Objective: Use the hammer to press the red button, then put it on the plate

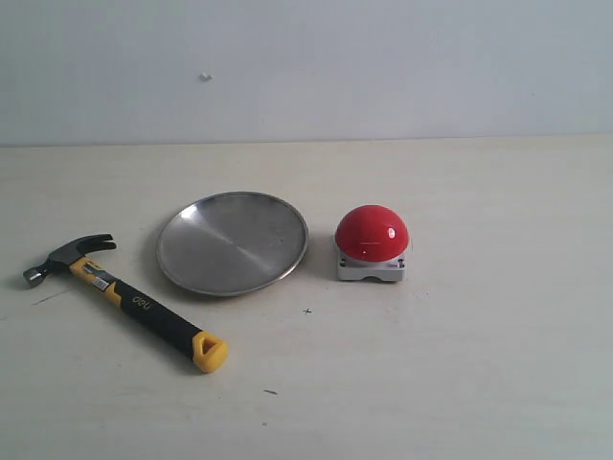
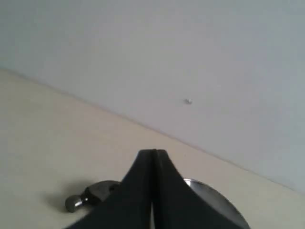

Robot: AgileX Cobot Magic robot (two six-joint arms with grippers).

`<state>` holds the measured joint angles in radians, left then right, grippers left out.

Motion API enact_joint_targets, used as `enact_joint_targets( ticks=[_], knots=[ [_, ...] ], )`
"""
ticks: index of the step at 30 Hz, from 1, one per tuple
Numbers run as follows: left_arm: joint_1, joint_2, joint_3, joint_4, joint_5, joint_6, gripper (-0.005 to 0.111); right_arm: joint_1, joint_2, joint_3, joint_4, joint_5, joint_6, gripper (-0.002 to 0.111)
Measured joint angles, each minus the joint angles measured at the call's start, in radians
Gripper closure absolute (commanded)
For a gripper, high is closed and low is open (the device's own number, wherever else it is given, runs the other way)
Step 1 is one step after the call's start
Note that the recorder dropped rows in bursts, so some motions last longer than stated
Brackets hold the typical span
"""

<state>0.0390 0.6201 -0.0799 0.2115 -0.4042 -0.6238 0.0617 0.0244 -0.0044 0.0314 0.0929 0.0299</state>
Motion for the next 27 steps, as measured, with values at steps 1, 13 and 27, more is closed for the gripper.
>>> enact_joint_targets(
  ticks=[1,13,27],
  knots=[
    [0.0,0.055,-0.018,-0.022,-0.005,-0.02,0.107,0.0,0.0,0.0,0.003,0.0,0.0,0.108],
    [0.0,0.52,-0.116,-0.186,-0.006,-0.39,0.107,0.0,0.0,0.0,0.004,0.0,0.0,0.108],
    [-0.086,0.593,-0.254,-0.512,0.211,-0.309,0.107,0.0,0.0,0.0,0.004,0.0,0.0,0.108]
  ],
)
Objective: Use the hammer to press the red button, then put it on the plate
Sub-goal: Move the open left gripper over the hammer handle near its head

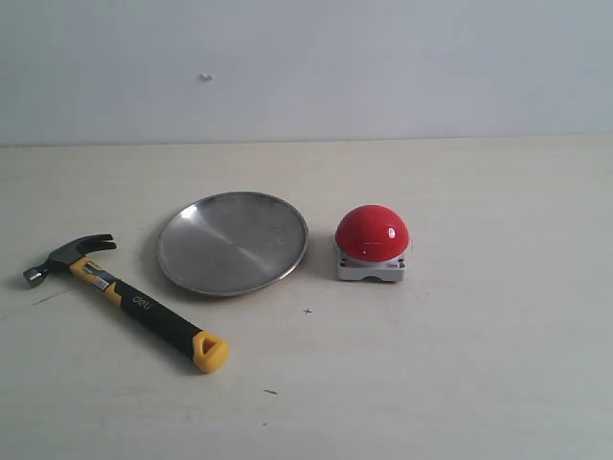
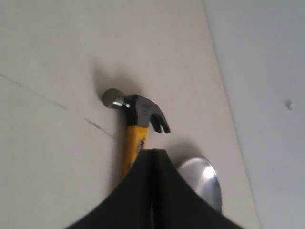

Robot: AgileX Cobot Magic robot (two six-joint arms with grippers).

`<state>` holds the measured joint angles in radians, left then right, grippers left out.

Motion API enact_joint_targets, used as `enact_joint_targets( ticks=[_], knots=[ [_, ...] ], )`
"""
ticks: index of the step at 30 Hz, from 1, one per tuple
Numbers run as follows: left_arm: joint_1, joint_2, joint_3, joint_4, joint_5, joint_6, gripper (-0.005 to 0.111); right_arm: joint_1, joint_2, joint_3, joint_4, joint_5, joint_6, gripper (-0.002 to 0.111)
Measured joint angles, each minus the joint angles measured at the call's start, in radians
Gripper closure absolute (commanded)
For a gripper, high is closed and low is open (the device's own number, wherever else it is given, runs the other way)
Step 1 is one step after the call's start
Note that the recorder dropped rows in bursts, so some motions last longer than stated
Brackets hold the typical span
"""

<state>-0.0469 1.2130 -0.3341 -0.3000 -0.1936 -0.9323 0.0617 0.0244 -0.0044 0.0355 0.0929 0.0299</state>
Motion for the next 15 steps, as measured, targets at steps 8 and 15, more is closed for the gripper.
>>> enact_joint_targets(
  ticks=[8,15],
  knots=[
    [-0.344,0.286,-0.296,-0.461,0.035,0.212,0.107,0.0,0.0,0.0,0.0,0.0,0.0,0.108],
    [-0.429,0.487,-0.413,-0.755,0.01,0.337,0.107,0.0,0.0,0.0,0.0,0.0,0.0,0.108]
  ],
)
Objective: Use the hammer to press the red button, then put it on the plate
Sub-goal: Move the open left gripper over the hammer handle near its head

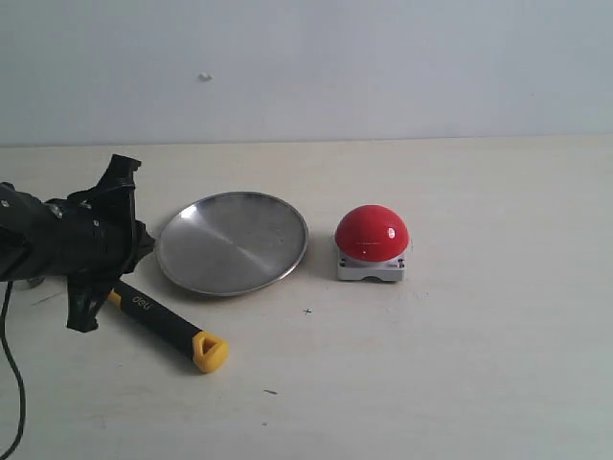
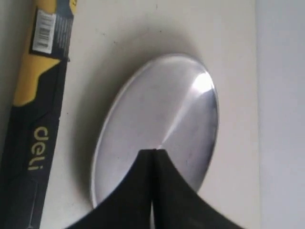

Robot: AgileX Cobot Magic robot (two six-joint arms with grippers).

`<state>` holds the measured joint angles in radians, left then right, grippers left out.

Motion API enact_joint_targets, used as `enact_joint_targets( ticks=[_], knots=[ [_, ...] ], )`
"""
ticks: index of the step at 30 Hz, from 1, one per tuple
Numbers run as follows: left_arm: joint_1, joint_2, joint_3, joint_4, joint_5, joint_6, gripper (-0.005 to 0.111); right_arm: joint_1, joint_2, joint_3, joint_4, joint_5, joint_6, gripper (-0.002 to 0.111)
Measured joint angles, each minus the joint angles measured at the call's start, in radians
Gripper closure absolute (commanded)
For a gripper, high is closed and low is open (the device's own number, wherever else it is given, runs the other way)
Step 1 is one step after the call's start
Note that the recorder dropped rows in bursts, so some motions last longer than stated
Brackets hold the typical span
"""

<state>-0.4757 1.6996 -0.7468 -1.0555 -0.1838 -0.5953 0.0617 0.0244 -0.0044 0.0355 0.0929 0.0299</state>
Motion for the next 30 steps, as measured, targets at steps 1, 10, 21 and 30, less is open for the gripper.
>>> enact_joint_targets(
  ticks=[1,10,21,30],
  knots=[
    [-0.001,0.0,-0.002,-0.007,-0.018,0.002,0.107,0.0,0.0,0.0,0.0,0.0,0.0,0.108],
    [-0.001,-0.043,-0.094,0.159,-0.149,0.043,0.107,0.0,0.0,0.0,0.0,0.0,0.0,0.108],
    [-0.003,-0.01,-0.148,-0.604,-0.135,0.76,0.107,0.0,0.0,0.0,0.0,0.0,0.0,0.108],
    [-0.037,-0.01,-0.148,-0.67,-0.341,1.031,0.107,0.0,0.0,0.0,0.0,0.0,0.0,0.108]
  ],
)
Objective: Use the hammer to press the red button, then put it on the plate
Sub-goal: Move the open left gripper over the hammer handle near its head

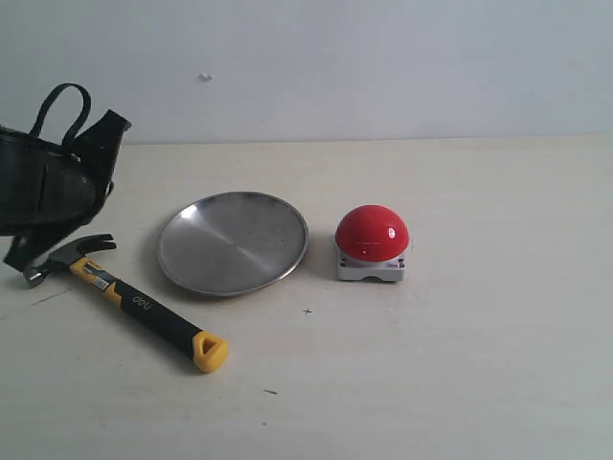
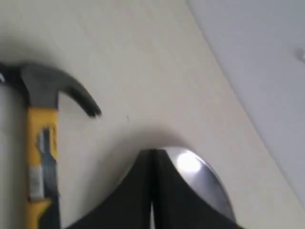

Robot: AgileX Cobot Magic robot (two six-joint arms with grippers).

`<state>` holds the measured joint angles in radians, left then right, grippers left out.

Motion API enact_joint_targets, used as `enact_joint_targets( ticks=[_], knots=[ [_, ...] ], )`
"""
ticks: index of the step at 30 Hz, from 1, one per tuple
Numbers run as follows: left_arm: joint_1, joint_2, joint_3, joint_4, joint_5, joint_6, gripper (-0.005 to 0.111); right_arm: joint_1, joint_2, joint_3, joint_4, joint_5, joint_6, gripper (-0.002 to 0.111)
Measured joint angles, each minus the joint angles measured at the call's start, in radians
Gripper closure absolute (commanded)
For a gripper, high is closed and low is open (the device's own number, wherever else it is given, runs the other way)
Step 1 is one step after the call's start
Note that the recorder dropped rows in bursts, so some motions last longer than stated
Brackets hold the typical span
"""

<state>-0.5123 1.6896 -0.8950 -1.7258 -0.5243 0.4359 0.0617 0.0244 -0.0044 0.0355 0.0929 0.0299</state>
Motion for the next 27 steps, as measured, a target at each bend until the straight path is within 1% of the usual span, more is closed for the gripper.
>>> enact_joint_targets(
  ticks=[5,7,10,15,17,20,23,27],
  knots=[
    [-0.102,0.022,-0.004,0.133,-0.397,0.204,0.107,0.0,0.0,0.0,0.0,0.0,0.0,0.108],
    [-0.119,0.039,-0.021,0.114,-0.47,0.291,0.107,0.0,0.0,0.0,0.0,0.008,0.0,0.108],
    [-0.102,0.06,-0.064,0.021,-0.474,0.388,0.107,0.0,0.0,0.0,0.0,0.019,0.0,0.108],
    [-0.088,0.074,-0.097,-0.018,-0.365,0.417,0.107,0.0,0.0,0.0,0.0,0.023,0.0,0.108],
    [-0.088,0.078,-0.107,-0.018,-0.322,0.389,0.107,0.0,0.0,0.0,0.0,0.023,0.0,0.108],
    [-0.08,0.08,-0.118,-0.02,-0.232,0.288,0.107,0.0,0.0,0.0,0.0,0.023,0.0,0.108],
    [-0.036,0.078,-0.123,-0.022,-0.045,0.156,0.107,0.0,0.0,0.0,0.0,0.023,0.0,0.108],
    [0.069,0.078,-0.123,-0.026,0.319,-0.07,0.107,0.0,0.0,0.0,0.0,0.023,0.0,0.108]
  ],
)
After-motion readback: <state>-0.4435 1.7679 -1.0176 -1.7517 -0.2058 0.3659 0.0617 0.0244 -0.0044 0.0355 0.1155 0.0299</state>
